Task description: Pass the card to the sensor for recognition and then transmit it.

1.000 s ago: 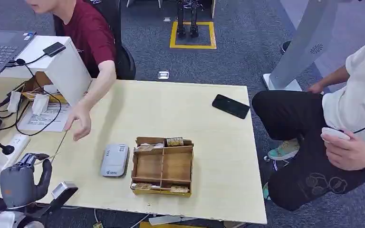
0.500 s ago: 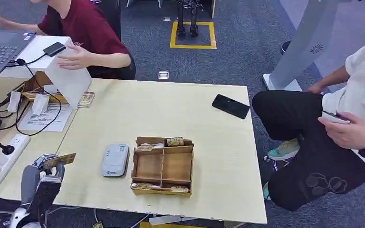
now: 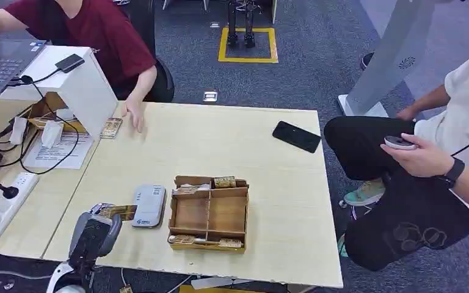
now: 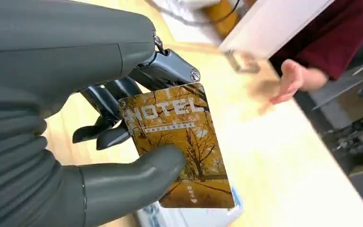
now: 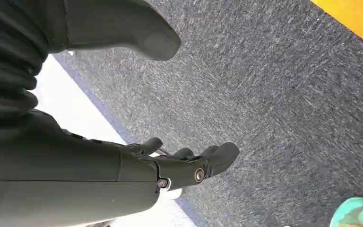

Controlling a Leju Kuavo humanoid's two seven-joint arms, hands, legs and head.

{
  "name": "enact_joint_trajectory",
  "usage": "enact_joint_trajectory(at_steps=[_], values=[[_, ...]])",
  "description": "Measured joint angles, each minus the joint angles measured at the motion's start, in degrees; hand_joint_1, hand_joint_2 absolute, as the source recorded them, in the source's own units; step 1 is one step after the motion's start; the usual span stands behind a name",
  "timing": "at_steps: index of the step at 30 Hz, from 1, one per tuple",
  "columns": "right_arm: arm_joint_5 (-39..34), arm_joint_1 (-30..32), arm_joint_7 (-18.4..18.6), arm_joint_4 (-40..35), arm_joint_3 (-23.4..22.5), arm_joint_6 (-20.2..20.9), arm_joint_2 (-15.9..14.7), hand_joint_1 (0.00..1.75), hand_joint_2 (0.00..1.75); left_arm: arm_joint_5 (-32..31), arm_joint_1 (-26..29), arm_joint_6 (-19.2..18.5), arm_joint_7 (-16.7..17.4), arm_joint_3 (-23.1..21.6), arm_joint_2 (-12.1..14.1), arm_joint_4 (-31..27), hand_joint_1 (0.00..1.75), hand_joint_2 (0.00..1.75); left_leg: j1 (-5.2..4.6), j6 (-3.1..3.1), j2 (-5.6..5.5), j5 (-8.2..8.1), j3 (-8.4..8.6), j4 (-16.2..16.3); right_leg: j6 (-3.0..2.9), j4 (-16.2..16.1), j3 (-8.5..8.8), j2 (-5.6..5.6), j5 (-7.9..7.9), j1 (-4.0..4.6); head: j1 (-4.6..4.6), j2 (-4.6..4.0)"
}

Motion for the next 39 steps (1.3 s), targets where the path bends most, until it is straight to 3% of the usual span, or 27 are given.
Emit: enact_joint_trajectory(at_steps=[4,10,17,39], values=[[0.02,-0.03,0.35,-0.02,0.00,-0.02,0.09,0.00,1.75,0.70,-2.58,0.18,2.26,-1.82,-1.25,2.96,1.75,1.75,0.00,0.00,0.00,0.00,0.00,0.00,-0.01,0.00,0.01,0.00,0.01,0.00,0.00,0.00],[0.02,-0.02,0.37,0.00,0.00,-0.07,0.13,0.00,1.75,1.66,-5.16,-0.13,2.69,-2.82,-2.78,6.65,1.75,1.75,0.00,0.00,0.01,0.00,0.00,0.01,-0.04,0.00,0.01,0.01,0.04,0.00,0.00,0.02],[0.02,-0.05,0.70,0.00,0.39,-0.13,0.13,0.00,1.75,3.34,-6.83,-1.16,3.44,-3.22,-3.39,9.10,1.75,1.75,0.00,0.00,0.00,0.00,-0.02,0.01,-0.04,0.00,-0.02,0.00,0.03,0.00,0.00,0.00],[0.02,-0.29,1.01,0.00,2.06,0.15,0.13,0.00,1.75,1.70,-10.97,2.17,4.77,-3.72,-4.41,16.22,1.75,1.75,0.00,0.00,0.01,0.01,-0.01,0.01,-0.04,0.00,0.01,0.01,0.04,0.00,0.00,0.02]])
